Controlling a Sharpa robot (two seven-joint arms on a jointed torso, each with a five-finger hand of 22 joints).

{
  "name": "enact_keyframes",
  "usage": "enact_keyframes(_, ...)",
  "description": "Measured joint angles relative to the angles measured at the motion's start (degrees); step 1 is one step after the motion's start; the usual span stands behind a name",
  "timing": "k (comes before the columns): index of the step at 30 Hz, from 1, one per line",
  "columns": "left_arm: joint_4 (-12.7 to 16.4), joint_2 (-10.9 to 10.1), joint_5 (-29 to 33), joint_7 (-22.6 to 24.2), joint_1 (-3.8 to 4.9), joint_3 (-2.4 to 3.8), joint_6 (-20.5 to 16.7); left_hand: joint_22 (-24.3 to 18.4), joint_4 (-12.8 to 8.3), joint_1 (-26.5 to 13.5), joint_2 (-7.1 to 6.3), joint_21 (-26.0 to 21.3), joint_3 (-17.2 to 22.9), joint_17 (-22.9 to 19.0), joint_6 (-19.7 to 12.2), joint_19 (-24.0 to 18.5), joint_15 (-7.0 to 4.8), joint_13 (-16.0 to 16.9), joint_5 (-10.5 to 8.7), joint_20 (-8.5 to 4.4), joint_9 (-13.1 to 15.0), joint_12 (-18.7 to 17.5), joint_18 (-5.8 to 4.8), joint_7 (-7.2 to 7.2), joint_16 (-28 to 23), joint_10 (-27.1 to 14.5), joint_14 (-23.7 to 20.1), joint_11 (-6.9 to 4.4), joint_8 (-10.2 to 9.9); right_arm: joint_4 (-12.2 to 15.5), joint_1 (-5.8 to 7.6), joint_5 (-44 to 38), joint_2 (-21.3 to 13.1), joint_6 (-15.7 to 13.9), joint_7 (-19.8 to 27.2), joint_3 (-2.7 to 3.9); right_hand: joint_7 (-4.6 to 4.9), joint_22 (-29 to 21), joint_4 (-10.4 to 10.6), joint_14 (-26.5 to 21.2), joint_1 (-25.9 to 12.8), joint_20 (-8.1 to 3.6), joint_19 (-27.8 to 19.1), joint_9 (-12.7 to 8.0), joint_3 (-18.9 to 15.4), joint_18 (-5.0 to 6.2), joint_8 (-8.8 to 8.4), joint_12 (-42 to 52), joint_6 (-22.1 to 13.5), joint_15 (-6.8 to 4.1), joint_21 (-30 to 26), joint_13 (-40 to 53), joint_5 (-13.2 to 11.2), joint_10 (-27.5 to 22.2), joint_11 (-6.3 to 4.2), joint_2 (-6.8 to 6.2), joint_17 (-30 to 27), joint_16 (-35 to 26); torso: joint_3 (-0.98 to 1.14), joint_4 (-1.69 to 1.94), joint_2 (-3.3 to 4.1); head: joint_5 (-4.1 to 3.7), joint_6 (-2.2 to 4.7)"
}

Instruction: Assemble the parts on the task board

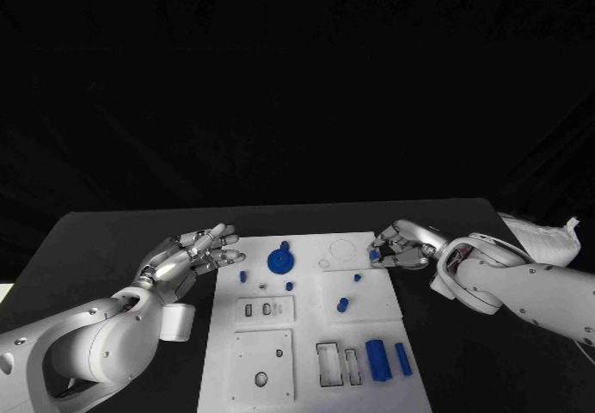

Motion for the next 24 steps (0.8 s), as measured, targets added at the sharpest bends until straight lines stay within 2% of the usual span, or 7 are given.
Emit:
enact_keyframes(10, 0.0, -0.02, 0.0, 0.0, 0.0, 0.0, -0.01, 0.0, 0.0, 0.0, 0.0, -0.08, 0.0, -0.01, 0.0, 0.0, 0.0, 0.0, 0.0, 0.0, 0.0, 0.0, 0.0, 0.0, -0.12, 0.0, 0.0, 0.0, 0.0, 0.04, 0.03, -0.83, 0.32, -0.09, -0.29, 0.04, -0.38, -0.01, -0.34, 0.0, 0.0, -0.2, -0.21, -0.08, 1.12, 0.0, -0.13, 0.07, 0.41, -0.41, 0.22, 0.32, -0.14, -0.11, -0.28, 0.04, -0.01, 0.23, 0.02, -0.05, 0.0, 0.05, -0.07)
enact_keyframes(14, 0.03, -0.05, 0.01, 0.0, 0.0, 0.0, -0.01, 0.01, 0.0, 0.23, 0.23, -0.21, 0.0, 0.05, 0.0, 0.0, 0.0, 0.0, 0.0, 0.0, 0.0, 0.0, 0.0, 0.0, -0.27, 0.0, 0.0, 0.0, 0.0, 0.56, 0.01, -1.2, 0.44, -0.61, -0.63, 0.02, -0.29, -0.01, -0.39, -0.01, -0.5, -0.4, -0.01, -0.16, 2.44, 0.0, -0.05, 0.06, 0.7, -0.43, 0.22, 0.32, -0.37, 0.0, -0.39, 0.54, -0.01, 0.23, 0.02, -0.08, 0.01, 0.15, -0.18)
enact_keyframes(18, 0.03, -0.05, 0.01, 0.0, 0.0, 0.0, -0.02, 0.01, 0.0, 0.23, 0.23, -0.21, 0.0, 0.05, 0.0, 0.0, 0.0, 0.0, 0.0, 0.0, 0.0, 0.0, 0.0, 0.0, -0.27, 0.0, 0.0, 0.0, 0.0, 2.04, -0.01, -1.68, 0.57, -1.8, -1.46, 0.02, -0.29, -0.02, -0.07, -0.01, -1.13, -0.61, -0.21, -0.18, 3.42, 0.0, 0.02, 0.06, 0.7, -0.82, 0.22, 0.32, -0.45, 0.26, -0.66, 1.17, -0.01, 0.44, 0.02, -0.07, -0.03, 0.34, -0.25)
enact_keyframes(21, -0.1, -0.02, 0.01, 0.0, 0.0, 0.0, -0.02, -0.02, 0.0, 0.23, 0.23, -0.21, 0.0, 0.04, 0.0, 0.0, 0.0, 0.0, 0.0, 0.0, 0.0, 0.0, 0.0, 0.0, -0.27, 0.0, 0.0, 0.0, 0.0, 3.61, 0.19, -1.93, 0.64, -2.78, -2.34, 0.16, -0.29, -0.02, 0.0, 0.0, -1.66, -0.61, -0.21, -0.28, 3.5, 0.0, 0.02, 0.07, 0.69, -0.83, 0.22, 0.32, 1.72, 0.3, -0.7, 1.7, -0.01, 0.44, -0.01, -0.06, -0.1, 0.46, -0.36)
enact_keyframes(24, -0.41, 0.07, 0.01, 0.0, 0.0, -0.01, -0.03, -0.05, 0.0, 0.23, 0.23, -0.21, 0.0, 0.04, 0.0, 0.0, 0.0, 0.0, 0.0, 0.0, 0.0, 0.0, 0.0, 0.0, -0.27, 0.0, 0.0, 0.0, 0.0, 5.63, 0.68, -2.15, 0.94, -3.95, -3.55, 0.27, -0.3, -0.02, 0.0, 0.0, -1.72, -0.61, -0.21, -0.35, 3.5, 0.0, 0.0, 0.07, 0.69, -0.83, 0.22, 0.32, 2.35, 0.38, -0.78, 1.74, -0.02, 0.44, -0.05, -0.06, -0.21, 0.77, -0.53)
